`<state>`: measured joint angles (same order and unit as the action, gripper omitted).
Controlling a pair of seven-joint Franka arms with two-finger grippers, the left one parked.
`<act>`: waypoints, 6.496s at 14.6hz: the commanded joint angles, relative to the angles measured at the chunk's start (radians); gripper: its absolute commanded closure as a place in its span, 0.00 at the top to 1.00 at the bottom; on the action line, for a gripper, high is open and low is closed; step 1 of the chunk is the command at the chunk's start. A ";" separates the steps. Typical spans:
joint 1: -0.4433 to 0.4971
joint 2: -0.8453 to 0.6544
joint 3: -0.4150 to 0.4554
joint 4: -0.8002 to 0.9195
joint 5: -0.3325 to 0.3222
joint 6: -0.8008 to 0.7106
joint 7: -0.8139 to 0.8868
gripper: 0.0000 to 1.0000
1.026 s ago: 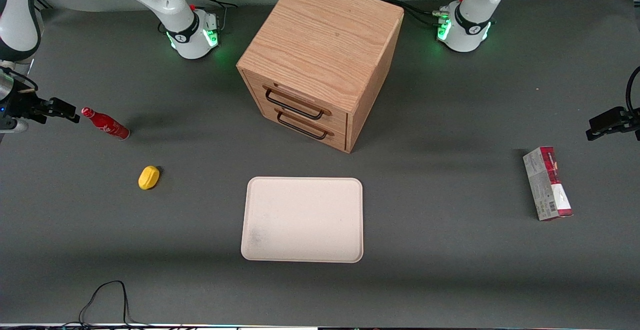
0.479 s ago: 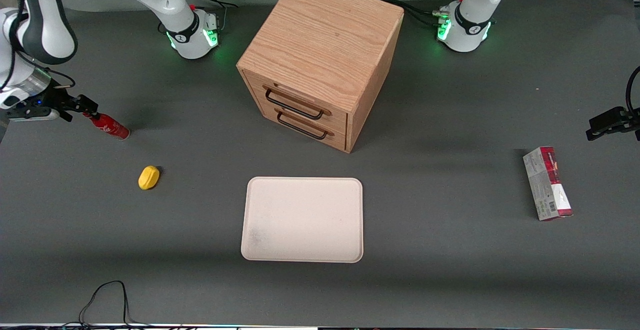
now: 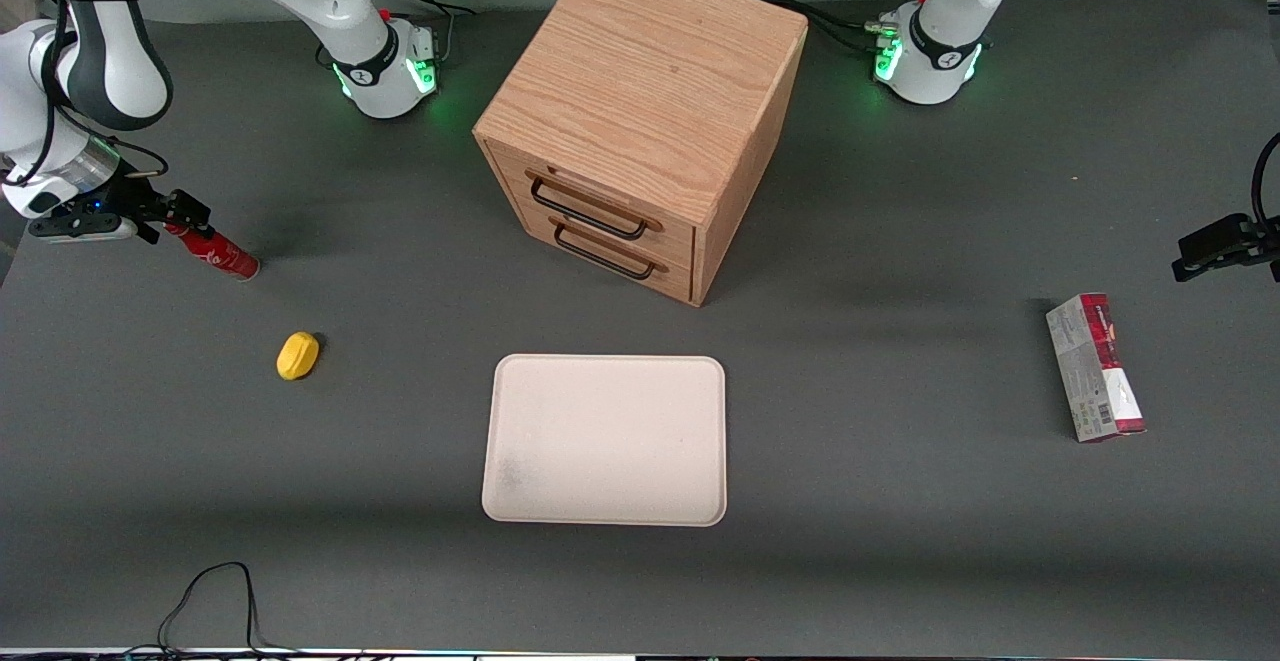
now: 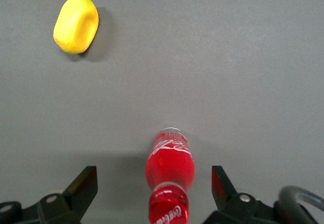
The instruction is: Place coke bottle on tray
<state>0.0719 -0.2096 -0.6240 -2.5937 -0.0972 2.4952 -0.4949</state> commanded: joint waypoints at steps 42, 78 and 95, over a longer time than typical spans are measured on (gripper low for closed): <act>0.013 0.706 0.898 1.626 -0.018 -0.847 0.807 0.00; 0.074 0.778 0.829 1.424 -0.127 -0.714 0.839 1.00; 0.120 0.193 0.426 0.885 0.149 -0.831 0.541 1.00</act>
<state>0.1921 -0.0126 -0.1866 -1.7008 0.0075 1.6647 0.0593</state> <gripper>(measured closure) 0.000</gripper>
